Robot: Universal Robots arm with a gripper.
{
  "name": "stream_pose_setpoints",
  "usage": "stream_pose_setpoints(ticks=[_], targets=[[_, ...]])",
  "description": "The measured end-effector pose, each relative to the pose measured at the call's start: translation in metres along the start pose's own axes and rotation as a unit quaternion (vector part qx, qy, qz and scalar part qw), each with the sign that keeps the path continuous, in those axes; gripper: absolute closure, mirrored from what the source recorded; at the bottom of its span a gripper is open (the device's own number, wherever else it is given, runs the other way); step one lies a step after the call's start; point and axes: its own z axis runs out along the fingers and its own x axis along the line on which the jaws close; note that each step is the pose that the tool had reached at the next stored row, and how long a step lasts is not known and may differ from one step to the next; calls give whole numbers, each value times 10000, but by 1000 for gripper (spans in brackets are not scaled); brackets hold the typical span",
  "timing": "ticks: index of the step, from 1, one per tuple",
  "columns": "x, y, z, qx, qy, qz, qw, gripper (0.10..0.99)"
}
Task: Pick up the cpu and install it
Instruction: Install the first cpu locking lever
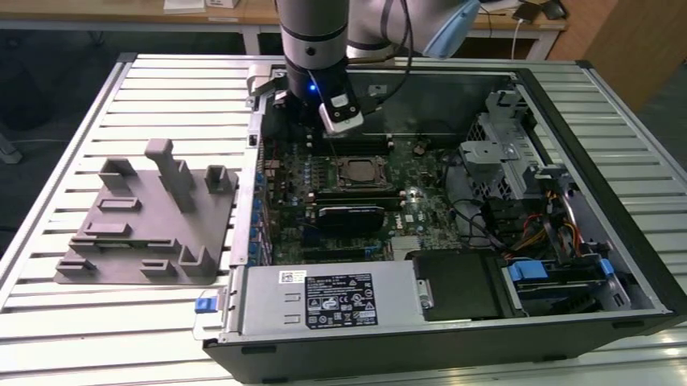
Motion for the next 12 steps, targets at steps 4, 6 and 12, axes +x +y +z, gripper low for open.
stream_pose_setpoints(ticks=[4,6,12], targets=[[9,-1,0,-144,19,4,9999,980],[9,-1,0,-145,20,5,9999,980],[-57,7,2,-145,21,5,9999,980]])
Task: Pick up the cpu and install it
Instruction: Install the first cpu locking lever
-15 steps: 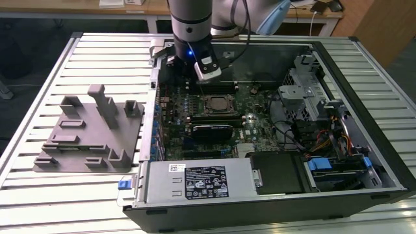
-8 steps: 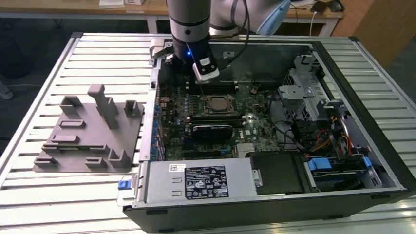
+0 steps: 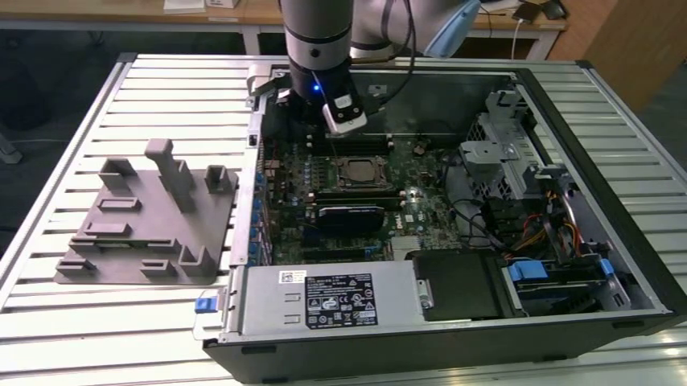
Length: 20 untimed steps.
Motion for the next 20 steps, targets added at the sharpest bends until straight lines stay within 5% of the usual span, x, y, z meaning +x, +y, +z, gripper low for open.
stream_pose_setpoints(ticks=[14,20], targets=[[-408,56,13,5,12,7,10000,980],[-414,57,13,6,12,7,10000,980]])
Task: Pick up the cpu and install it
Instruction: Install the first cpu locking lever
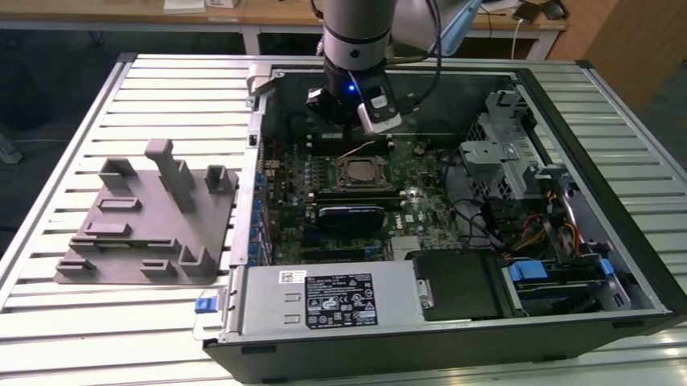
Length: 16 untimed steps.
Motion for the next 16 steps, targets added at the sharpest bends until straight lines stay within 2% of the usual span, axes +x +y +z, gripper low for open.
stream_pose_setpoints(ticks=[2,3,4,8,10,12,16], targets=[[0,0,0,0,-2,0,10000,980],[0,0,1,-1,-19,-3,10000,980],[2,-1,3,-5,-55,-7,10000,980],[10,-6,20,2,-253,-21,9997,980],[11,-10,34,-2,-314,-19,9995,980],[11,-15,55,-5,-345,-9,9994,980],[10,-27,98,-6,-380,59,9993,980]])
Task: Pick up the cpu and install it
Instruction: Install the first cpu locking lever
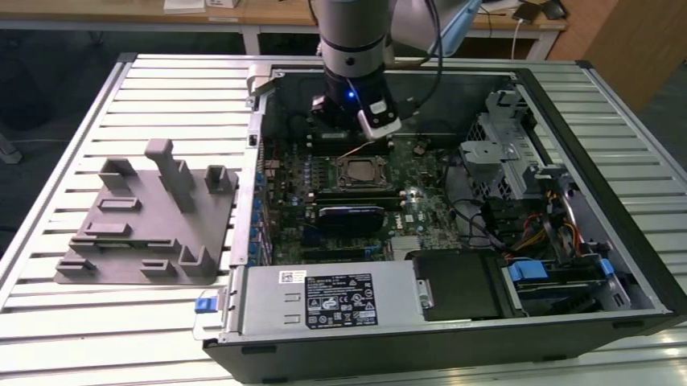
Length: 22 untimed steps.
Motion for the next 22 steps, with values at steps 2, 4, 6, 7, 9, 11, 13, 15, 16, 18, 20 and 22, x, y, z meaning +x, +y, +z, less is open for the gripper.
stream_pose_setpoints(ticks=[2,4,6,7,9,11,13,15,16,18,20,22], targets=[[1,-4,17,3,-20,69,10000,980],[2,-7,27,6,-40,146,9999,980],[2,-10,41,6,-63,218,9997,980],[2,-13,52,3,-72,252,9997,980],[4,-16,67,5,-92,310,9995,980],[5,-19,80,6,-114,356,9993,980],[6,-23,94,5,-148,396,9991,980],[6,-26,108,2,-189,436,9989,980],[7,-27,115,0,-209,452,9988,980],[8,-30,127,-4,-248,481,9985,980],[8,-33,139,-8,-275,500,9984,980],[5,-26,147,-7,-278,507,9983,980]])
